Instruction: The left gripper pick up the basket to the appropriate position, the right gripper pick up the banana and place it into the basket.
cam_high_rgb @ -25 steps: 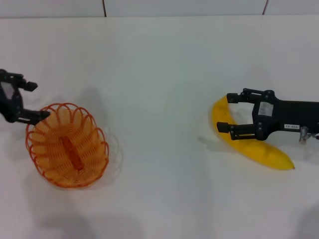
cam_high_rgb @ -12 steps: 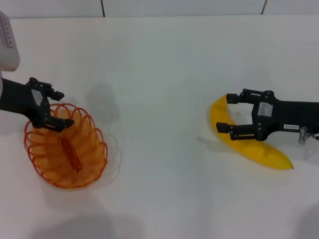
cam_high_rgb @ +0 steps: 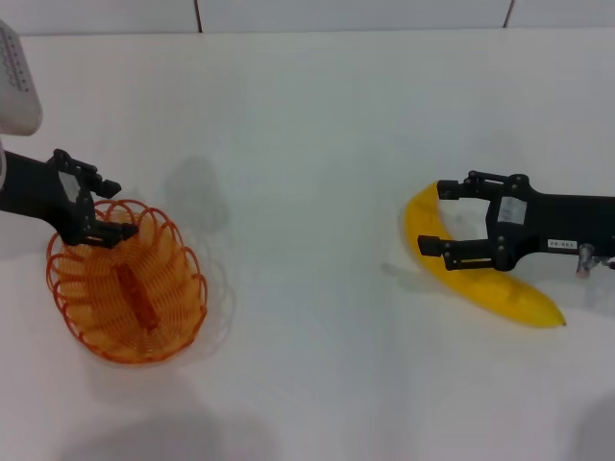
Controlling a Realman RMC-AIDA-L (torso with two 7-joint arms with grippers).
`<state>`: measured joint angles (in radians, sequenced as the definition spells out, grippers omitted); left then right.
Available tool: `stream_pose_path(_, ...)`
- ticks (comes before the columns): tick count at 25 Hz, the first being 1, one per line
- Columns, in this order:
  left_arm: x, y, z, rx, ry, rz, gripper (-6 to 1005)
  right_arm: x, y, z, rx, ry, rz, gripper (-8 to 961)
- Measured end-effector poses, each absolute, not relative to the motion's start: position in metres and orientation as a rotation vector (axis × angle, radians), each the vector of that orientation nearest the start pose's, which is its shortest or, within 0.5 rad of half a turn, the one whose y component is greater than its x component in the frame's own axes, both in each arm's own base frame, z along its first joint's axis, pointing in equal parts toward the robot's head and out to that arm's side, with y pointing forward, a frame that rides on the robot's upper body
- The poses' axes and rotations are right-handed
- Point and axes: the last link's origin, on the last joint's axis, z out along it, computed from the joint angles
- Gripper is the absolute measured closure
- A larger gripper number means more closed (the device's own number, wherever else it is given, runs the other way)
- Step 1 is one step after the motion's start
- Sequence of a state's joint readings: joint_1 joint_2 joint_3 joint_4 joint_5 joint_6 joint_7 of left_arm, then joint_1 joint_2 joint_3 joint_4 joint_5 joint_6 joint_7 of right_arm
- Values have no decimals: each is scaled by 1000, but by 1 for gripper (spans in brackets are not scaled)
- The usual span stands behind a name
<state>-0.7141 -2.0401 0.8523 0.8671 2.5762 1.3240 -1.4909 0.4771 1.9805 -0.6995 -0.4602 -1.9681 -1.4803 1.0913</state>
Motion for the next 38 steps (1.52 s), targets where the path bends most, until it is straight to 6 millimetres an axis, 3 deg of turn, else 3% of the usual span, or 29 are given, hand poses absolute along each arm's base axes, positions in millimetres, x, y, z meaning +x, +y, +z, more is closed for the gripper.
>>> stream_pose_path(6,-258,401,26,-2741,-197,362,356,313,312,5,-2682,491,570,88)
stream_pose_path(9,-258,401,26,-2741,-195,360,591,313,312,5,-2682,492,570,90)
stream_pose_path(14,-257,402,26,-2740,-191,362,789,314,312,6,-2682,491,568,92)
stream_pose_path(34,-251,399,30,-2759,-181,320,892,317,310,8,-2670,504,567,101)
stream_pose_path(38,-244,396,36,-2767,-218,229,902,318,310,8,-2669,506,567,103)
